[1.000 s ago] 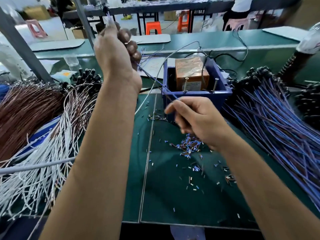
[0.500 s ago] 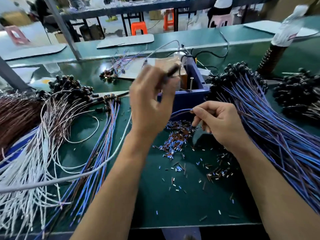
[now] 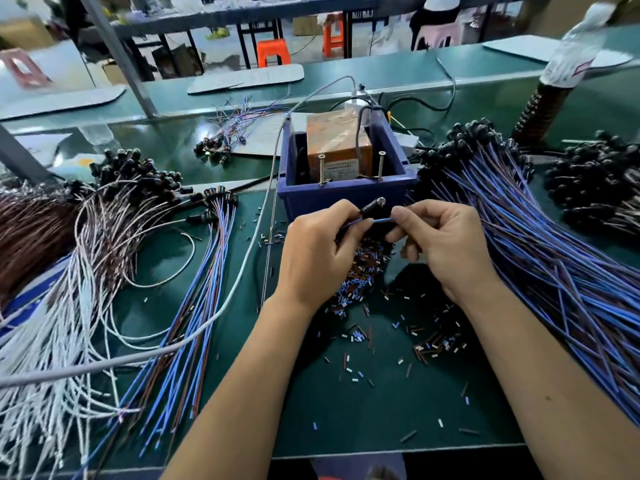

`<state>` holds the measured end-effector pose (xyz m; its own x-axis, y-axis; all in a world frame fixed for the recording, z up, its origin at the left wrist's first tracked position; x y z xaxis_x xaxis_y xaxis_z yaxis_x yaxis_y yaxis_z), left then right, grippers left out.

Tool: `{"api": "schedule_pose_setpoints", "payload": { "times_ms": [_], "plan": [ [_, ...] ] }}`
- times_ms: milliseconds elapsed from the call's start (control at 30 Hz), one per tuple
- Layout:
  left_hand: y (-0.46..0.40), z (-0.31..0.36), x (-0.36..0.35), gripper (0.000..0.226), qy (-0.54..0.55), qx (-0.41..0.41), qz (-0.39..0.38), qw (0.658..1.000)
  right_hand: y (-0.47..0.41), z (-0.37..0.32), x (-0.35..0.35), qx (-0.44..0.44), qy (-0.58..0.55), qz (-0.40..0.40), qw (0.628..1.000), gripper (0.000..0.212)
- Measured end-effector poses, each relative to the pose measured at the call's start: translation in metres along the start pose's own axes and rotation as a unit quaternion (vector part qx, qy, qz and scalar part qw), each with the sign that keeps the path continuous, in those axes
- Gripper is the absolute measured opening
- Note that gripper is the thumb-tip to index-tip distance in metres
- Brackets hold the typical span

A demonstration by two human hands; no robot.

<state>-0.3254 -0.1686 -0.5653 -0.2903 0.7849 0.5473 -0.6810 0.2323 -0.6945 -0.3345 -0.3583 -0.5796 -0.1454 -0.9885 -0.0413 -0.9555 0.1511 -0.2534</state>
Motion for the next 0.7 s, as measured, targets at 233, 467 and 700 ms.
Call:
{"api": "schedule_pose_setpoints", "payload": {
  "times_ms": [233,467,700],
  "plan": [
    [0.0009,-0.0001,-0.0046,0.014,0.036,0.016,-0.026,0.999,0.0049,-0.0028,-0.0019,0.027,0.029,-0.051,0.998,0.018],
    [0.0023,-0.0009,-0.0074,0.026,0.128,0.092,-0.044,0.986,0.0054,-0.0018,-0.0014,0.010,0.029,-0.045,0.999,0.032],
    [0.0006,-0.0050,-0.0037,0.027,0.213,0.154,-0.112,0.958,0.0052,-0.0095,-0.0001,-0.015,0.009,-0.083,0.996,0.031]
  ]
}}
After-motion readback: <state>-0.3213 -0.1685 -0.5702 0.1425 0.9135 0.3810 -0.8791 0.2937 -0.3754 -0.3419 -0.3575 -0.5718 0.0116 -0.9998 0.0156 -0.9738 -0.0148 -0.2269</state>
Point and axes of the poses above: each hand's wrist, its own y-axis away from the middle knuckle, its own x-axis out of the back of the hand, z = x × y, the point moved 1 cm from there along -y, towards the middle knuckle, and after that the axes turned 1 degree about -y, right-handed, at the moved point
